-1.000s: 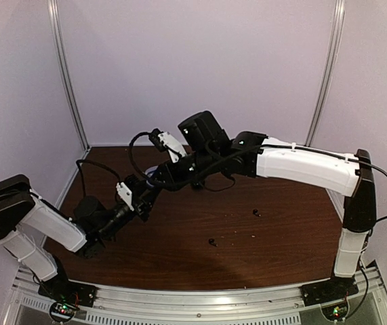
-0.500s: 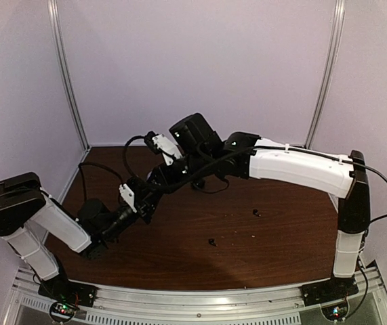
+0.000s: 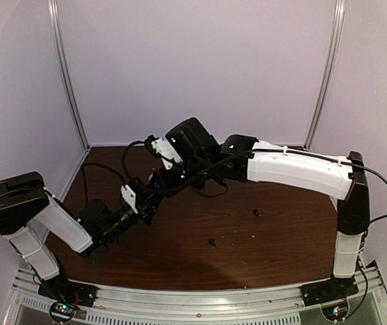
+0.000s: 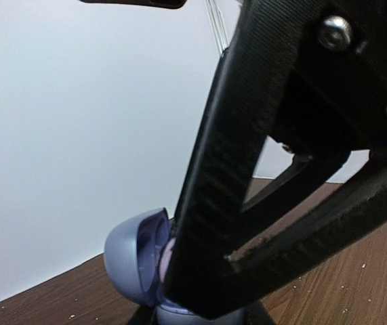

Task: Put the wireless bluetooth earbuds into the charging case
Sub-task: Insert the left earbud into the left side groove of the charging case.

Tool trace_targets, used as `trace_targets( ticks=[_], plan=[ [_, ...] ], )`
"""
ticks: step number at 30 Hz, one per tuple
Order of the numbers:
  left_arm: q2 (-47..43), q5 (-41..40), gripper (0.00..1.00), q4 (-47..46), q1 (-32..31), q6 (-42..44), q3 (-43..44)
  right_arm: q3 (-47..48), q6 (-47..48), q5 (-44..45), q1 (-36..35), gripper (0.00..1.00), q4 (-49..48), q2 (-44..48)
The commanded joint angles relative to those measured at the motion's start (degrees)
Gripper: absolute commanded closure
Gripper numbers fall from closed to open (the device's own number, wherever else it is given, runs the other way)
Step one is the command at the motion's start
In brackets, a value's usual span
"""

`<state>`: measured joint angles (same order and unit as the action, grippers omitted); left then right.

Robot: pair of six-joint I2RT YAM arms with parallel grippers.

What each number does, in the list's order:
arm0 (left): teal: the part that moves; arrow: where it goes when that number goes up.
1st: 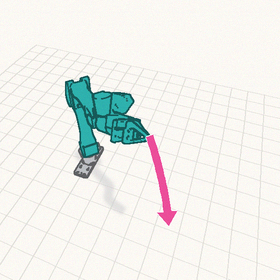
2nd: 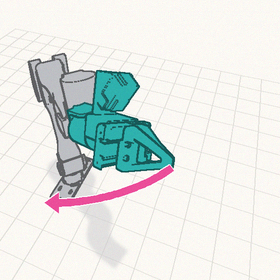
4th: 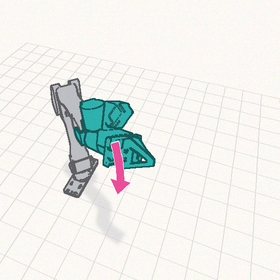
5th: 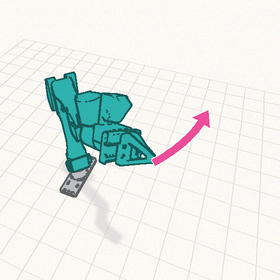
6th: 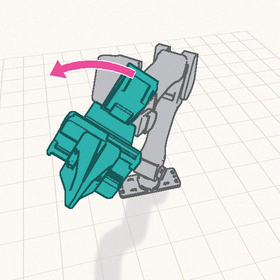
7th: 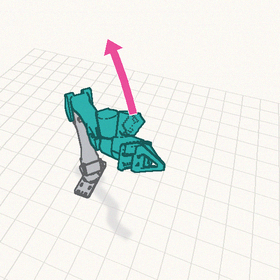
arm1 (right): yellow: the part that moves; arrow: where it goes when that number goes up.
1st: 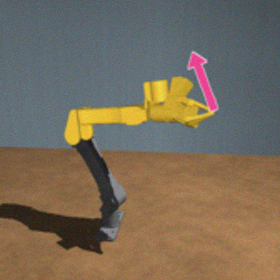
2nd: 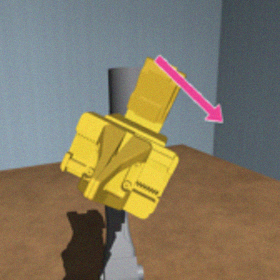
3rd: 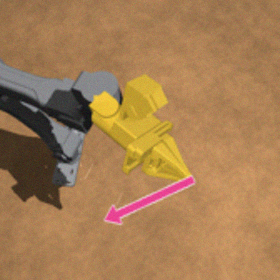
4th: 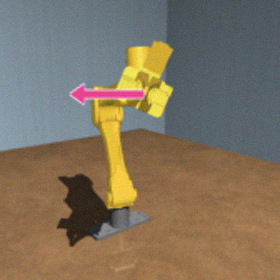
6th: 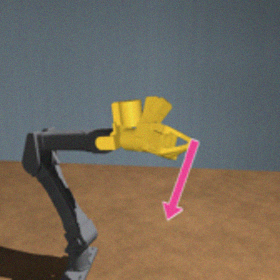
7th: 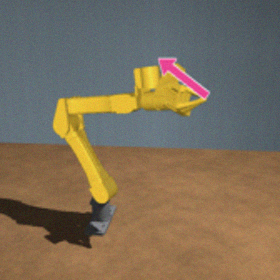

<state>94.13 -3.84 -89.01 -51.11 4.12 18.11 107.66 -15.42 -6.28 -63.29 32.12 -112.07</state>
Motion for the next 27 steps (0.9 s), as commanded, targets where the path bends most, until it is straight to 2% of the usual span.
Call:
trace_targets(
  ticks=[1, 27],
  plan=[
    [-0.17, 0.19, 1.00, -16.14, -0.30, -0.33, -0.29, 0.77, -0.05, 2.99, -0.17, 0.72, -0.12, 1.74],
    [-1.25, 2.63, 1.00, -17.16, -0.30, -1.22, -0.60, -2.18, -0.63, 2.18, 0.53, 0.70, -1.61, 2.33]
  ],
)
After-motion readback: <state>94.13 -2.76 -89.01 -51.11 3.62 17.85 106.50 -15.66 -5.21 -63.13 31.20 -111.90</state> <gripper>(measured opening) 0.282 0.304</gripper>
